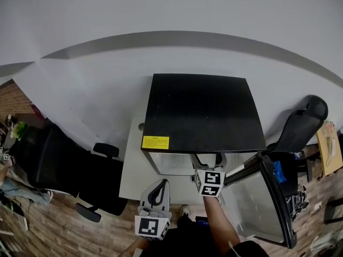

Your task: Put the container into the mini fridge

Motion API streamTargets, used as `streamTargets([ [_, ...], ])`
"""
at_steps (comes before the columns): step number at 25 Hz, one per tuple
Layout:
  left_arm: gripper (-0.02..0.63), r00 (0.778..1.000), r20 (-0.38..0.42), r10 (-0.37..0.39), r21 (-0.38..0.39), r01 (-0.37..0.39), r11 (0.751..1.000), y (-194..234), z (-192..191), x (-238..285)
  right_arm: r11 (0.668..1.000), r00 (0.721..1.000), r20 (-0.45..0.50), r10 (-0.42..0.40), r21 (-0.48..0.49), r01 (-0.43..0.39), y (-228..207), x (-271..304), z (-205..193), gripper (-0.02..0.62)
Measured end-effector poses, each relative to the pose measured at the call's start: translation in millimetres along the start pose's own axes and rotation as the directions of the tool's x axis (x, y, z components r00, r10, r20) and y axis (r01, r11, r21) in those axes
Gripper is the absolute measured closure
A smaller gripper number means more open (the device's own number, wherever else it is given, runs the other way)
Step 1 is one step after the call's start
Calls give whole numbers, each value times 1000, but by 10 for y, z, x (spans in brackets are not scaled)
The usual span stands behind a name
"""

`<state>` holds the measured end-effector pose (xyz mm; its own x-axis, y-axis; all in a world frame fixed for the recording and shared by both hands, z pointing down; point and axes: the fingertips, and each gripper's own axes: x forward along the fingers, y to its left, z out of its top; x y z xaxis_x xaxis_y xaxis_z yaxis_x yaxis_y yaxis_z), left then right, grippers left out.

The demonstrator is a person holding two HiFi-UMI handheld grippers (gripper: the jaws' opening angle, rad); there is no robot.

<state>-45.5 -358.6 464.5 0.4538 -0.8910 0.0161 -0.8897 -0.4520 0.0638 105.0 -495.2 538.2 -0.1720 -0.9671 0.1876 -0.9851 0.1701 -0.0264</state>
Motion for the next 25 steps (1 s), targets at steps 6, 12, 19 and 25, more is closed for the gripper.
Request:
streamTargets([
  [6,598,1000,-1,8,1,-8,1000,12,-3,-34,1000,1000,10,11,6,-11,6,0,14,160],
  [12,598,1000,0,21,1,-21,1000,27,-6,-95,1000,1000,4,27,-7,-27,17,-11,4,160],
  [19,598,1000,10,29,3,-29,1000,36,4,-197,999,999,5,32,-10,-32,39,-67,-10,150],
  [25,598,999,9,30,0,-30,1000,26,30,-325,999,1000,-6,26,-28,-26,69,-204,-45,150],
])
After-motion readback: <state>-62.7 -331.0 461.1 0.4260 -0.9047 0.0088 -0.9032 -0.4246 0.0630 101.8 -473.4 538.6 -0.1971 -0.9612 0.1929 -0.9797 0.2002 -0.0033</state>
